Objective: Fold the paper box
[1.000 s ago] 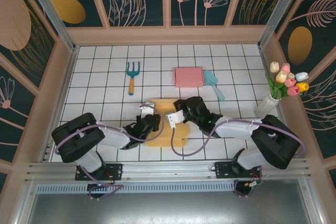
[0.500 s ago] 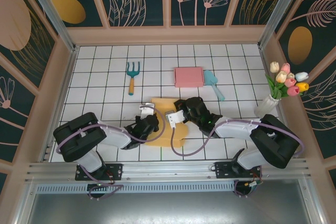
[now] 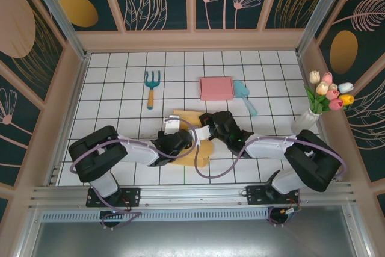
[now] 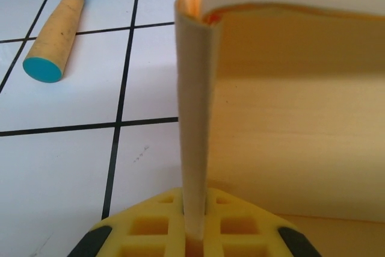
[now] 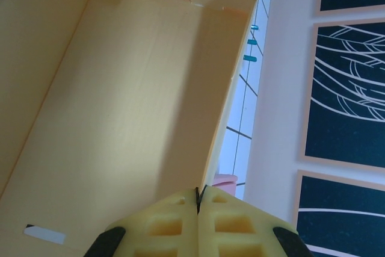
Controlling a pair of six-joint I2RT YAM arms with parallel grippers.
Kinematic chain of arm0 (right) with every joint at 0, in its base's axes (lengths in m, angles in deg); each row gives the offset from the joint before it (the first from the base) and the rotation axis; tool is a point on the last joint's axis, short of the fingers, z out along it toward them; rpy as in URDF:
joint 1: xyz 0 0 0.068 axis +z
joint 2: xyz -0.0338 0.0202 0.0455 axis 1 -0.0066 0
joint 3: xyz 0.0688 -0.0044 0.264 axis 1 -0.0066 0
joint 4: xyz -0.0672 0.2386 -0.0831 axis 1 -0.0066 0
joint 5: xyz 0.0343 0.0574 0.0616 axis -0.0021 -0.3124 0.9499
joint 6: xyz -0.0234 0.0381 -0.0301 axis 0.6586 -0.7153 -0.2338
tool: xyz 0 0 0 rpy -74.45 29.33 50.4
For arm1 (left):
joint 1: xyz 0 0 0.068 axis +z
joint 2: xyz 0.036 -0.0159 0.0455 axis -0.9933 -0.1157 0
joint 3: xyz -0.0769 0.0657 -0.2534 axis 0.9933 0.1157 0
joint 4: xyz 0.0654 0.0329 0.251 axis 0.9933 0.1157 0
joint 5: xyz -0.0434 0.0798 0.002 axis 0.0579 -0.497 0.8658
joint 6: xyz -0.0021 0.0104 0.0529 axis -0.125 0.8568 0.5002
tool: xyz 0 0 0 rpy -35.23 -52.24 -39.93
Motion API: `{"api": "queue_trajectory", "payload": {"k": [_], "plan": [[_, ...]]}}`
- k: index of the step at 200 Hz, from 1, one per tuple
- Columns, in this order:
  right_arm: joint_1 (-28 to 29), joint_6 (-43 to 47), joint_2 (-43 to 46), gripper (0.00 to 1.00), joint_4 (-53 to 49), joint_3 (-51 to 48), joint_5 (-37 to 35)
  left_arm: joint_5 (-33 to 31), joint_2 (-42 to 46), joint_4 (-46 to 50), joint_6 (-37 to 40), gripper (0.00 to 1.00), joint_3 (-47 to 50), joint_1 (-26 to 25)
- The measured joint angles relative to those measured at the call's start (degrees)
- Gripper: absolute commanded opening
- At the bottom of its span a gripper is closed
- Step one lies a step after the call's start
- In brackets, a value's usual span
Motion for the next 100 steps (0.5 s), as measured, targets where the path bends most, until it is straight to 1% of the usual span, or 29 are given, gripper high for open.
{"api": "queue_trajectory", "payload": {"k": [10,24,50,75,100], "plan": [[0.0,-0.44,-0.07,0.0,0.0,0.0,-0.02,0.96,0.7,-0.04,0.74,0.26,0.22,0.33],[0.0,-0.76,-0.26,0.0,0.11,-0.26,-0.11,2.29,1.81,-0.2,1.99,0.32,0.26,0.94],[0.0,-1.07,-0.59,0.0,0.0,-0.26,-0.31,5.25,5.66,-0.44,3.06,0.36,0.5,1.49],[0.0,-1.09,-0.72,0.0,-0.07,-0.28,-0.37,8.22,11.45,-1.16,3.3,0.39,2.45,1.51],[0.0,-1.31,-0.79,0.0,-0.07,-0.31,-0.48,9.49,16.17,-1.14,3.48,0.41,3.82,1.51]]}}
